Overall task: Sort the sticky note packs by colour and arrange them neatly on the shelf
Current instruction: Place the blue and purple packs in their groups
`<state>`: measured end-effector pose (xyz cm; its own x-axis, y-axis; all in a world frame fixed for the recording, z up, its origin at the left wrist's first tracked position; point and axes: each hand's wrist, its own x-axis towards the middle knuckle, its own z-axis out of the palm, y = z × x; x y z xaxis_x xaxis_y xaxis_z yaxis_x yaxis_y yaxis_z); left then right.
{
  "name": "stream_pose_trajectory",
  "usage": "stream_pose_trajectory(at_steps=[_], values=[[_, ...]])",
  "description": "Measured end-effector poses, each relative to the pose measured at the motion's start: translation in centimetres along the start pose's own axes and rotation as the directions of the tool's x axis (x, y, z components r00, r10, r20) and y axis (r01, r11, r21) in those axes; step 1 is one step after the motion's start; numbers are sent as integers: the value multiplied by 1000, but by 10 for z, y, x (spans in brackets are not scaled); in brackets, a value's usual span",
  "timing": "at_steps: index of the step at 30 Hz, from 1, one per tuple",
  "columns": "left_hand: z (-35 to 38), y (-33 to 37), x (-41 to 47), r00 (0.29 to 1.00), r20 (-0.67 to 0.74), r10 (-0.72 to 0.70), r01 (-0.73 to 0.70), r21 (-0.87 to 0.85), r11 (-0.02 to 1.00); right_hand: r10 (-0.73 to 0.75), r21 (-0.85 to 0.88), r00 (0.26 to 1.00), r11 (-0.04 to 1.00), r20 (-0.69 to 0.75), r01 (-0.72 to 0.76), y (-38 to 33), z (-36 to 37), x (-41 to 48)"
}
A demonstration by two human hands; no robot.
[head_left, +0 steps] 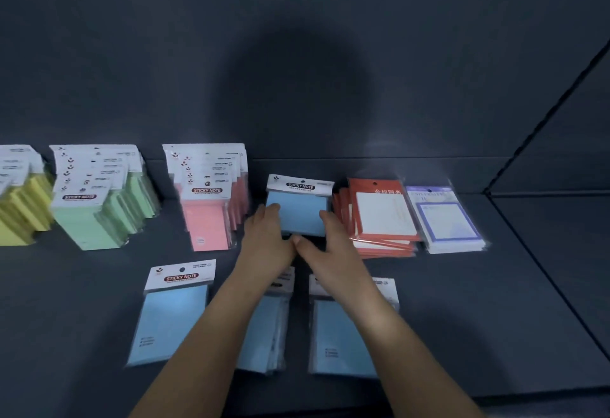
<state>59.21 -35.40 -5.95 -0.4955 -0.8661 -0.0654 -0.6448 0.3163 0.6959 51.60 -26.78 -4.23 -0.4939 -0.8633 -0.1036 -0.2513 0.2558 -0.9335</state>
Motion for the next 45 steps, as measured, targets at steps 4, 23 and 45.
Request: stream_pose_trajectory(at_steps=[4,23,45], values=[[2,-8,9,994,-97,-55,37,-178,983,155,179,987,973,-46,-145,-5,10,11],[-16,6,-92,989,122,80,2,-563,827,-35,259,950,958,-310,120,36,-48,-65],[-8,13,-57,999,3,54,-52,-269,962,-8,205,1000,979,-23,13,1,-11,-43]])
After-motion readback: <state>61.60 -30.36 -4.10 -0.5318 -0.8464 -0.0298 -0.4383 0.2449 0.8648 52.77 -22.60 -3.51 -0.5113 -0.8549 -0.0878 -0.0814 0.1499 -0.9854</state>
